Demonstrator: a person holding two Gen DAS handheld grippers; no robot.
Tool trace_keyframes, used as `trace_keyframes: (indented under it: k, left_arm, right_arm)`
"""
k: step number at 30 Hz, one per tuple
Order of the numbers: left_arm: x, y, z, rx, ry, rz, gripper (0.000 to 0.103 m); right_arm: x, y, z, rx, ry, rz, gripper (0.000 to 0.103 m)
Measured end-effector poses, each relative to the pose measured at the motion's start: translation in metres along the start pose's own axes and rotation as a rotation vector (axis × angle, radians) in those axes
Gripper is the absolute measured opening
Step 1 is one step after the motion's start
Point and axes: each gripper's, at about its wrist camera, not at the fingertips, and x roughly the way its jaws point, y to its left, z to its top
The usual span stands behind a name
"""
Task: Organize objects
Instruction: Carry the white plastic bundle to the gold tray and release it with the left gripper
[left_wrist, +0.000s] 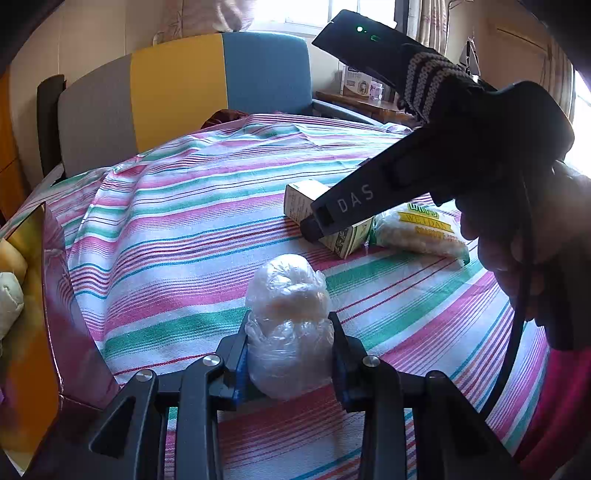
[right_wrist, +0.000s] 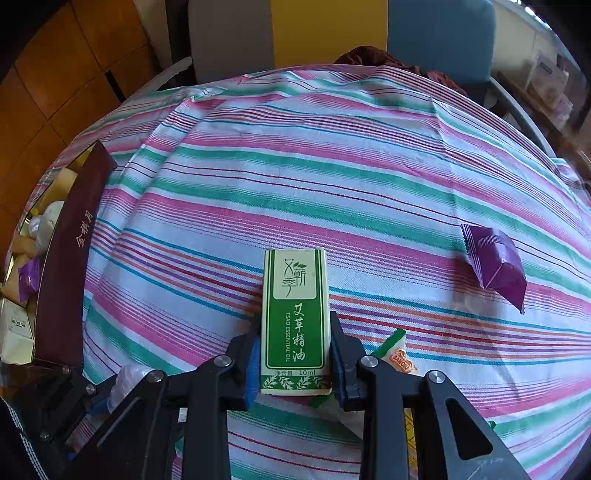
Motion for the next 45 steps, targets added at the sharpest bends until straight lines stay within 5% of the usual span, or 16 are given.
trace_keyframes:
  k: [10,19,29,39,45]
  left_arm:
    - [-0.009,-0.003,0.003,-0.015,0.027,0.029,0.032]
    - [-0.068,-0.007,0.032,-0.017,-0.111,0.081,0.032]
    - [-0.111,0.03,0.035,-0.11,-0.139,0.197,0.032]
    - [-0.132,0.078,0.018,-0.24,-0.12,0.233,0.032]
    - [-0.146,0.144,-0.007,-0.487,-0.075,0.181,0.032]
  right_arm:
    - [0.002,0.003,0.002,-0.022,-0.014,-0.004,0.031]
    - [0.003,0.006,0.001,-0.049,-0.028,-0.016,0.031]
    - [0.002,0.009,-0.002,-0.074,-0.047,-0.041,0.031]
    - [0.002,0.013,-0.005,-0.09,-0.065,-0.064,0.031]
    - [0.002,0.013,-0.005,-0.096,-0.067,-0.069,0.031]
